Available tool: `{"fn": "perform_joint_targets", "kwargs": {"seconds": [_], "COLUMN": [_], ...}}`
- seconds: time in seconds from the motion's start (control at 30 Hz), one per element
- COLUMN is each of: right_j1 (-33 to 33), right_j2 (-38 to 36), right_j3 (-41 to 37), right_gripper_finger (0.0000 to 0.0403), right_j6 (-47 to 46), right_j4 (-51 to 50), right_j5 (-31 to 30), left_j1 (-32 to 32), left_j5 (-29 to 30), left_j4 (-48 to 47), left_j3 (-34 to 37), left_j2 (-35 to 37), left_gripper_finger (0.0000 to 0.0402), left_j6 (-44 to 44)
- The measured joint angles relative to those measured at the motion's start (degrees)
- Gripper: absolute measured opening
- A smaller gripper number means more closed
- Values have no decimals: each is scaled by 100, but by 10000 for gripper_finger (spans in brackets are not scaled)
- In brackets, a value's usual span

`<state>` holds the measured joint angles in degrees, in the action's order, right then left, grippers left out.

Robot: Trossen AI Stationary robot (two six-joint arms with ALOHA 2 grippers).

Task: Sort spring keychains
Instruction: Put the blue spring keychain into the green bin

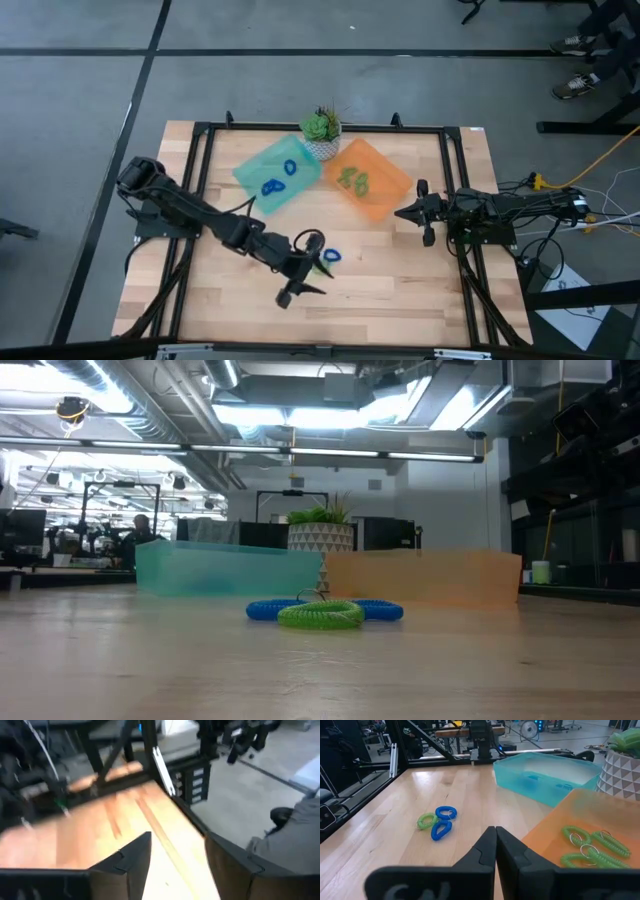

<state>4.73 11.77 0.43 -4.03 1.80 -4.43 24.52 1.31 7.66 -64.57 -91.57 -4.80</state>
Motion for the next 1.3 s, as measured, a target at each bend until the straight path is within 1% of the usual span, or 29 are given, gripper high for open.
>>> {"fn": "perform_joint_targets", "kwargs": {"seconds": [0.23, 0.4, 0.57, 0.67, 0.87, 1.07, 1.3], "right_j1": [1, 0, 2, 2, 1, 0, 1], "right_j2": [0, 0, -1, 0, 0, 0, 0], "right_j3": [0, 0, 0, 0, 0, 0, 0], "right_gripper_finger": [7, 7, 7, 7, 7, 7, 7], "right_j6": [-1, 0, -1, 0, -1, -2, 0], "right_j4": [1, 0, 1, 2, 2, 2, 0], "right_j5": [-1, 0, 0, 0, 0, 0, 0], "left_j1": [273, 452, 544, 581, 595, 699, 827], "left_j5": [-288, -285, -277, -271, -261, -258, -229], "left_j4": [-720, -823, -877, -1238, -1909, -2134, -2501], "left_j3": [2, 2, 2, 2, 2, 2, 2], "left_j2": [-4, -4, -7, -6, -9, -9, -9], "left_gripper_finger": [180, 180, 180, 180, 180, 180, 180], "left_j6": [766, 1113, 1659, 1909, 2754, 3006, 3523]}}
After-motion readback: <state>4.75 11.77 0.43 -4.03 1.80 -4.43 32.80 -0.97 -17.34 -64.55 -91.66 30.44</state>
